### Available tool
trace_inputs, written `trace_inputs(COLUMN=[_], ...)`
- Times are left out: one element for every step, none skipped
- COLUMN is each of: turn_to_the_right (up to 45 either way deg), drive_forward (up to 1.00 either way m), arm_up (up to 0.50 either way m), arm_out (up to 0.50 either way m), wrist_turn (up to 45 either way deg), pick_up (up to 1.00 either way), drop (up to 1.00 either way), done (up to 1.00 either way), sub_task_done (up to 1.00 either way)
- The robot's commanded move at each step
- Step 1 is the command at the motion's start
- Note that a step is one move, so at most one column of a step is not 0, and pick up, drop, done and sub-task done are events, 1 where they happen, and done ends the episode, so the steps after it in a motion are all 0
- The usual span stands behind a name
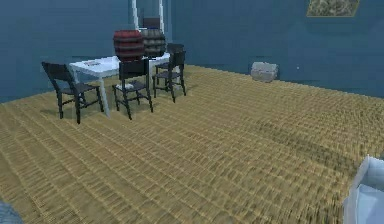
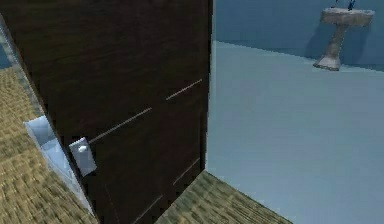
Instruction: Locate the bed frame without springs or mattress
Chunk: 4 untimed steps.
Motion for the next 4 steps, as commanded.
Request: trace_inputs(turn_to_the_right=[0.0, 6.0, 0.0, 3.0], drive_forward=[0.65, 0.0, 1.0, 0.0], arm_up=[0.0, 0.0, 0.0, 0.0], arm_out=[0.0, 0.0, 0.0, 0.0], wrist_turn=[0.0, 0.0, 0.0, 0.0], pick_up=[0.0, 0.0, 0.0, 0.0], drop=[0.0, 0.0, 0.0, 0.0], done=[0.0, 0.0, 0.0, 0.0], sub_task_done=[0.0, 0.0, 0.0, 0.0])
